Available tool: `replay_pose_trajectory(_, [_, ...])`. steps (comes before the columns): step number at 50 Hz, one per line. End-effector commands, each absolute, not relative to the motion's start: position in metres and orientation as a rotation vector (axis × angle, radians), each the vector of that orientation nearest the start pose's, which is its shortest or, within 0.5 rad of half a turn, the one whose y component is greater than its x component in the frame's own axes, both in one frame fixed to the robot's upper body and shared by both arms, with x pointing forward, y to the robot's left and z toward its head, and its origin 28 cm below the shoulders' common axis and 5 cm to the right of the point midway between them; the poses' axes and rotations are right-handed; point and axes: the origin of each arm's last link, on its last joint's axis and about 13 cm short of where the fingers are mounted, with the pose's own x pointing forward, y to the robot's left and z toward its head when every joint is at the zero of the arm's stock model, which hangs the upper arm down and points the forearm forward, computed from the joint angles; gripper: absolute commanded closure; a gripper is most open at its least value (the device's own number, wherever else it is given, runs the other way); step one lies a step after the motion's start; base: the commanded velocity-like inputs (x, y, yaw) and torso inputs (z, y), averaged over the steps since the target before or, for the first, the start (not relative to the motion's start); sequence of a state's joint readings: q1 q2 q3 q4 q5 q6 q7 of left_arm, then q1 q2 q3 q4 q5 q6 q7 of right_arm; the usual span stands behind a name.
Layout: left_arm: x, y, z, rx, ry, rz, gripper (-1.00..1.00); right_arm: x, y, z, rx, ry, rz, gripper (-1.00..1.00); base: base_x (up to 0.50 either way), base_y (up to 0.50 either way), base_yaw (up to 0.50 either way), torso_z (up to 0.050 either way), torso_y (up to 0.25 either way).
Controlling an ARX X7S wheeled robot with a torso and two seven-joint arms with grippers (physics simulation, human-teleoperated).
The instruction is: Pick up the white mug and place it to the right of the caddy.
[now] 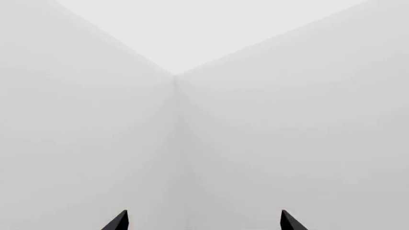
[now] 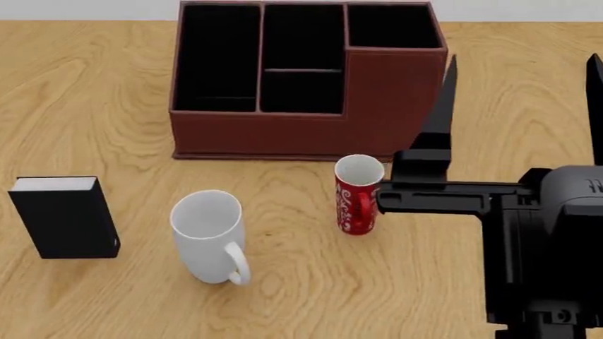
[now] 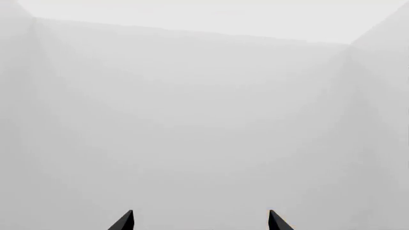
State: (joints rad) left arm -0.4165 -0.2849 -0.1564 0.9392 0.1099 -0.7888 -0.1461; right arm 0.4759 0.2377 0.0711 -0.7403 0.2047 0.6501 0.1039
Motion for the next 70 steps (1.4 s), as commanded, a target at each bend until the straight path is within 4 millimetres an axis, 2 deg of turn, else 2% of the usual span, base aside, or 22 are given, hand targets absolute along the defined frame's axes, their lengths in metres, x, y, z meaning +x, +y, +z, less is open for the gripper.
replay_pose_trajectory(1, [0.1982,0.2738,0.2363,0.276,-0.612,0.434,-1.00,0.2348,-0.1367,0.2281,-0.045,-0.561,-0.058,-1.00,0.27,-0.03,0.00,0.000,0.000])
replay_pose_trajectory(70, [0.1947,0.2695,0.2384,0.261,-0.628,0.419,-1.00,0.2272,-0.1392,0.2232,-0.046,-0.549,-0.047,-1.00,0.32,-0.04,0.00,0.000,0.000])
